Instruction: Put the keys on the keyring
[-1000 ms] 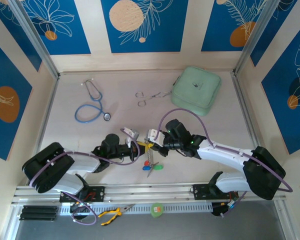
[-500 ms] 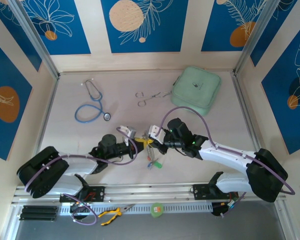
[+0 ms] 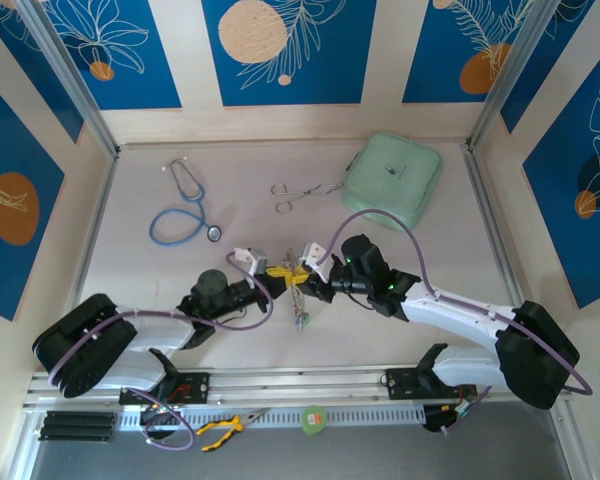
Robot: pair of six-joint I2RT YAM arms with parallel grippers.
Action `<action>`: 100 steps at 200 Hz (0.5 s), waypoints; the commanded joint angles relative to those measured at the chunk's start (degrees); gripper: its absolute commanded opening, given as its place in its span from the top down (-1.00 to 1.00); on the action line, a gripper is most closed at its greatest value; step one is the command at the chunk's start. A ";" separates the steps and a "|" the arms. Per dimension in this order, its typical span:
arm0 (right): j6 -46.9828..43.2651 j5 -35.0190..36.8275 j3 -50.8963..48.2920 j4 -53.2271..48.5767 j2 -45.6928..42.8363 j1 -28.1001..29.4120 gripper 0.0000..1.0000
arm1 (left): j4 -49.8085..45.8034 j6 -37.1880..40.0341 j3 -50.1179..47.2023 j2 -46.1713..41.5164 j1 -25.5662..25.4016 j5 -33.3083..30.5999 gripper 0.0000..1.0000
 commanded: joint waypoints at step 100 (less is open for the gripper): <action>-2.70 -3.82 4.71 -16.73 -8.91 -11.33 0.47 | 15.13 7.94 2.15 5.45 0.34 3.03 1.00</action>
